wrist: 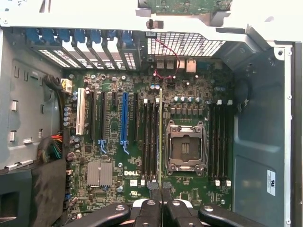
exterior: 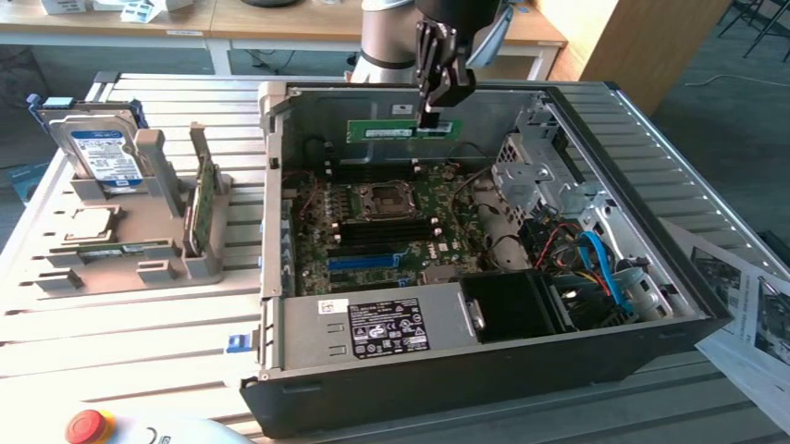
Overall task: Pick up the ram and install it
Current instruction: 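Insert the ram into the slot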
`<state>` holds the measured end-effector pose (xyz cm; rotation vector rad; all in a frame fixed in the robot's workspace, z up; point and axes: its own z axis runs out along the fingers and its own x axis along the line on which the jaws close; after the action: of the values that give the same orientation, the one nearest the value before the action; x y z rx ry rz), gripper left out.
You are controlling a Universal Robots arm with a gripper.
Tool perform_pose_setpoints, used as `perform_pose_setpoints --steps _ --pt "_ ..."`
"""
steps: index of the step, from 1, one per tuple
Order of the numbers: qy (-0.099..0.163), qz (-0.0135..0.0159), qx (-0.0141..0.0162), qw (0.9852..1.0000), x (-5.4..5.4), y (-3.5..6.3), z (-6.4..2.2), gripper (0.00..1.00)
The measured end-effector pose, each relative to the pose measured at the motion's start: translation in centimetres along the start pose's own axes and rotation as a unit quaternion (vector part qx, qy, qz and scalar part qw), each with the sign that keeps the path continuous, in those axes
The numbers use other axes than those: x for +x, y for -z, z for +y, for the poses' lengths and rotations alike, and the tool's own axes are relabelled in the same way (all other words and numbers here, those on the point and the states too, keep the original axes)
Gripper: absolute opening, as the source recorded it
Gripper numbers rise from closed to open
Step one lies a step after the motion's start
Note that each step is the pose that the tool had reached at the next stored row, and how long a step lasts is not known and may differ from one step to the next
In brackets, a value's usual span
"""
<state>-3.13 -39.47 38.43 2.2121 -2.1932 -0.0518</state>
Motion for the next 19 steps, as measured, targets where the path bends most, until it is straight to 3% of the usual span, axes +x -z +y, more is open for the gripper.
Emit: perform_pose_setpoints --steps 19 --pt "0.0 0.0001 0.0 1.0 0.0 -2.6 -0.08 0.12"
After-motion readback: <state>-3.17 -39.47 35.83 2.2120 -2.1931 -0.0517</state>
